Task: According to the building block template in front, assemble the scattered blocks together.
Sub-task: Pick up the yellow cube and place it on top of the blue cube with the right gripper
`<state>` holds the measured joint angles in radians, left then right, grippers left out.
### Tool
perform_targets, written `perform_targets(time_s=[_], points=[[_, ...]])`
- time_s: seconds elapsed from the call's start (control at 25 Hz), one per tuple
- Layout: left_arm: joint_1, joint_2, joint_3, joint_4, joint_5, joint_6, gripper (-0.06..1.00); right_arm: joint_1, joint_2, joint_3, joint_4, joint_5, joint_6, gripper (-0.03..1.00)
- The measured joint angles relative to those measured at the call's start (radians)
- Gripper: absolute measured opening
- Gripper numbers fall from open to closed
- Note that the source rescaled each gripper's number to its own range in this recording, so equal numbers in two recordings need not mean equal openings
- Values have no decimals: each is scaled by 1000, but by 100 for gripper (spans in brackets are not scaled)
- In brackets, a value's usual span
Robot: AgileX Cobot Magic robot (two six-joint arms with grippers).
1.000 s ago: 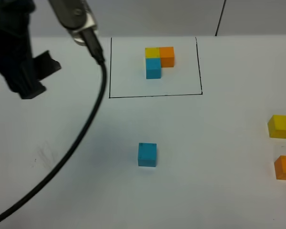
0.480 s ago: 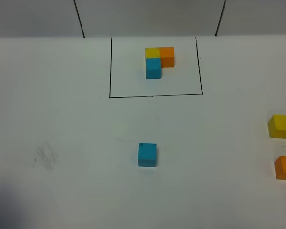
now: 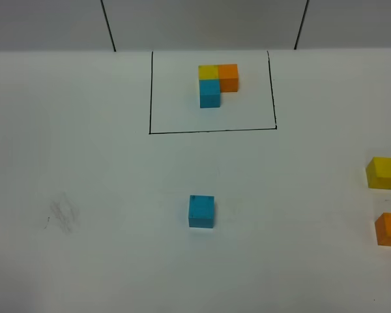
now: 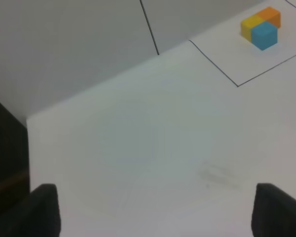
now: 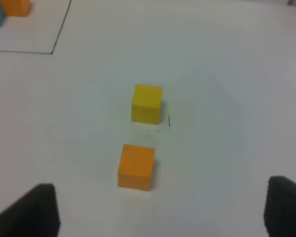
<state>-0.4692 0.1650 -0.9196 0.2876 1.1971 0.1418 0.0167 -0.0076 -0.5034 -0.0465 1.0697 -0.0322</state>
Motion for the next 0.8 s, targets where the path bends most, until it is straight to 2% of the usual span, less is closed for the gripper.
perform_targets(time_s=[0.12,0.2,0.4,0.56,0.8], points=[[124,-64,69,-71,-22,-132,66,0,0,0,0,0,0,71],[204,-103,126,-85,-54,-223,66,0,0,0,0,0,0,71],[337,-169,233,-97,-81,-303,66,0,0,0,0,0,0,71],[390,-171,294,-114,-100,-307,66,0,0,0,0,0,0,71],[400,-171,388,-125,-129,-308,66,0,0,0,0,0,0,71]])
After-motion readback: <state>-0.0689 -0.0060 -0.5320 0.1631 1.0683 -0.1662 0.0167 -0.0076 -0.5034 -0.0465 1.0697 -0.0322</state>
